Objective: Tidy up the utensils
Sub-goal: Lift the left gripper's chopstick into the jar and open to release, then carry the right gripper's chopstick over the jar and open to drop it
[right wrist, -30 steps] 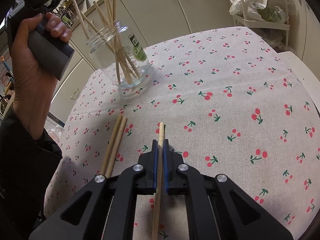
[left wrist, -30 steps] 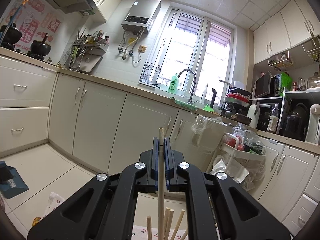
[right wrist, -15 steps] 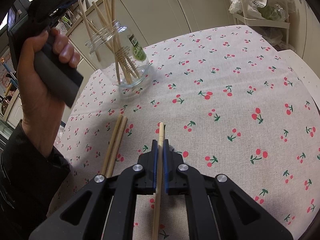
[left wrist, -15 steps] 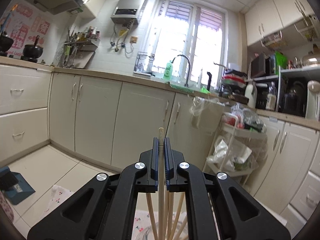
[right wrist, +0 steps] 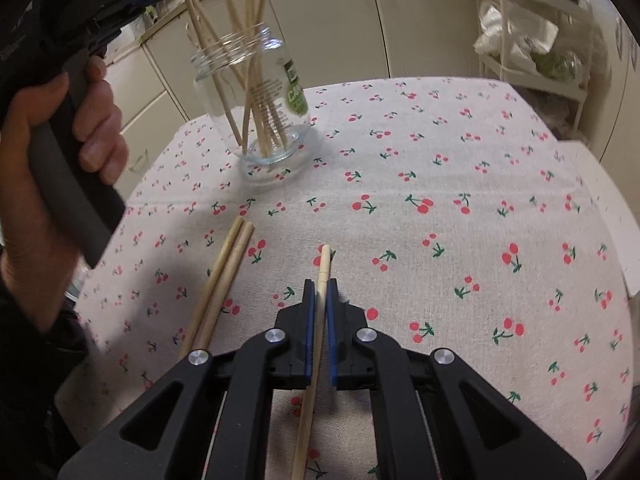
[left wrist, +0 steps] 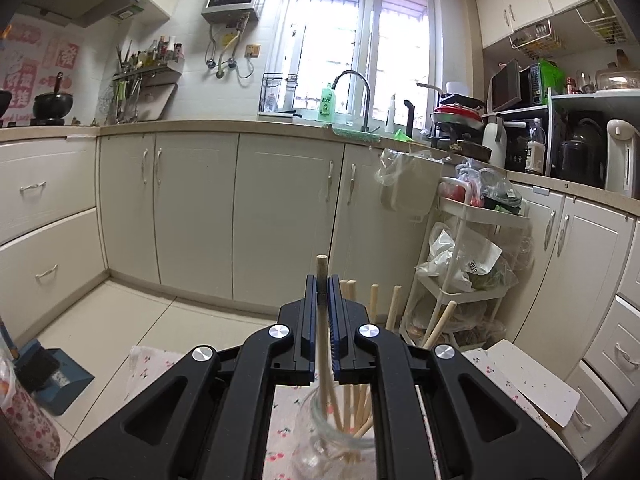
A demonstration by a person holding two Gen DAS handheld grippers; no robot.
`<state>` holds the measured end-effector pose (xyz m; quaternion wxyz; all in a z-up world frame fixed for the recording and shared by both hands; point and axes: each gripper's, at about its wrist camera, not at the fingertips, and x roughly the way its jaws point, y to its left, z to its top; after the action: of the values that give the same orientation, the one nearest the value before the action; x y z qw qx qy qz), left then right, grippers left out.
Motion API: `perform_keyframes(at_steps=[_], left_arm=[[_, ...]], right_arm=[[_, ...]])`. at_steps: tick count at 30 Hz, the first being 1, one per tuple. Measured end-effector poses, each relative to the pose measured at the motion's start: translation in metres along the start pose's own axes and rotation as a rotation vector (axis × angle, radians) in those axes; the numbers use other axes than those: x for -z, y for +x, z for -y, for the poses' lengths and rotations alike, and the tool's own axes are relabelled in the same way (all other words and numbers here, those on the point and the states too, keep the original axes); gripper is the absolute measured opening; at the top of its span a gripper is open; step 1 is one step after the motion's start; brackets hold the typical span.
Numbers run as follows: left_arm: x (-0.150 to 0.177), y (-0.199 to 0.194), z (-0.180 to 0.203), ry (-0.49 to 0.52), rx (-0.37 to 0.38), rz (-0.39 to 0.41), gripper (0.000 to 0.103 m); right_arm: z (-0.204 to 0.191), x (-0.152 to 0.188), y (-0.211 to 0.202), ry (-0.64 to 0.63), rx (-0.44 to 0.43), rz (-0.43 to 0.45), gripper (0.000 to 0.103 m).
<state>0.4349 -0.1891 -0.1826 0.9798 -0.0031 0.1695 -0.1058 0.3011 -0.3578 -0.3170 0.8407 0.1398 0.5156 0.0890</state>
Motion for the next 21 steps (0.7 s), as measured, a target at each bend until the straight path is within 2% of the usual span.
perform_keyframes(at_steps=[3,4,7,10,14,21], left_arm=[[0.0,-0.013,-0.013,-0.022,-0.009,-0.003,0.01],[0.001,-0.018,-0.019,-0.035,-0.014,-0.007,0.015],[0.005,-0.027,-0.034,-0.064,-0.023,-0.019,0.024],[0.01,-0.033,-0.049,-0.091,-0.033,-0.039,0.026],[0.024,-0.046,-0.066,-0.128,-0.063,-0.047,0.038],[0.062,-0.055,-0.082,-0.193,-0.145,-0.058,0.046]], right_arm=[[0.0,0.0,0.0,-0.004,0.001,0.003,0.006],[0.002,0.0,0.0,0.013,-0.008,0.004,0.006],[0.011,0.0,-0.001,0.075,-0.048,0.004,0.006],[0.017,-0.004,-0.012,0.144,-0.117,0.054,0.006],[0.012,-0.022,-0.05,0.192,-0.183,0.234,0.006],[-0.016,-0.083,-0.111,0.189,-0.229,0.617,0.006]])
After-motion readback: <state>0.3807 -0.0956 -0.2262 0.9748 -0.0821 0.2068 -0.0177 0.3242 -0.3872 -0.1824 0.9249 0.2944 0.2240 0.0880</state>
